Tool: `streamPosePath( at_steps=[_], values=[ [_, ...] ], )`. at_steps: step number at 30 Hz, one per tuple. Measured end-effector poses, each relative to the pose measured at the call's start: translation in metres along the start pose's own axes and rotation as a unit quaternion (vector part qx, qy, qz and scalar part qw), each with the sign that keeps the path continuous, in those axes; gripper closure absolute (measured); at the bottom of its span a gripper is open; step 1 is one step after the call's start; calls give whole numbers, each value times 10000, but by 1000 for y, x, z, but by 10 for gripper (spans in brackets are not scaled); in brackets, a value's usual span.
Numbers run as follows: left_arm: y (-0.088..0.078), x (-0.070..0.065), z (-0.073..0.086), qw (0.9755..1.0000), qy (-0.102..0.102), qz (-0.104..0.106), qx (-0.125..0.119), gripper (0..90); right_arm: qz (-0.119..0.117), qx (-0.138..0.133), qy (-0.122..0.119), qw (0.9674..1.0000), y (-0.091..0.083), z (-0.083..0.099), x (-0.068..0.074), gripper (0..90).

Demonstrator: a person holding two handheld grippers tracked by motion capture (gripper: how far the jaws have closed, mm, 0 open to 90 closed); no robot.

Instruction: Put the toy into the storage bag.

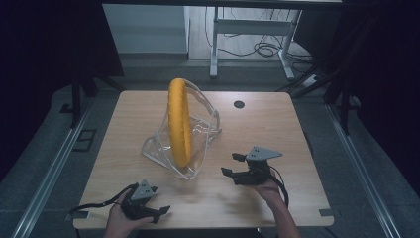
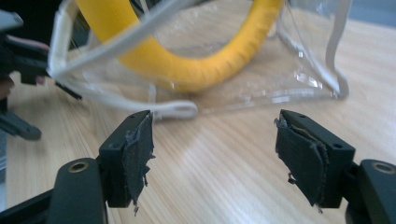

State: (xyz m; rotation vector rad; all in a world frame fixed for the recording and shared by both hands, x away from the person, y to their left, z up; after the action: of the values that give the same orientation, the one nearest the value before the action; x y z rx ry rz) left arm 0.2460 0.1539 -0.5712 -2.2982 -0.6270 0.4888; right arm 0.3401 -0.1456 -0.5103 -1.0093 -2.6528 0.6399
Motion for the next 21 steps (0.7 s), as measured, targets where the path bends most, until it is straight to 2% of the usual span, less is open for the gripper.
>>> streamPosePath(
  at_steps=[7,21],
  values=[
    [0,0,1,10000,15,-6,9,184,113,185,-83,9997,5,12,-1,282],
    [-1,-1,1,10000,31,-5,5,184,46,215,-92,9997,10,14,4,284]
  ],
)
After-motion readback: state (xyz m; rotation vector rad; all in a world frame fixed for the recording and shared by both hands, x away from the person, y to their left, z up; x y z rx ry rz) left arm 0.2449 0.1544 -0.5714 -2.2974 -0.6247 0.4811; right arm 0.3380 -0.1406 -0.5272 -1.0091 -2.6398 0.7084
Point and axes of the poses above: each handheld gripper's, and its own axes: y roughly forward along the jaws, z roughly out of its underside, x roughly to its left, the point moved 6 cm from there along y, roughly forward along the jaws, and after that the axes turned 8 degrees about z, right-handed, at the moved point
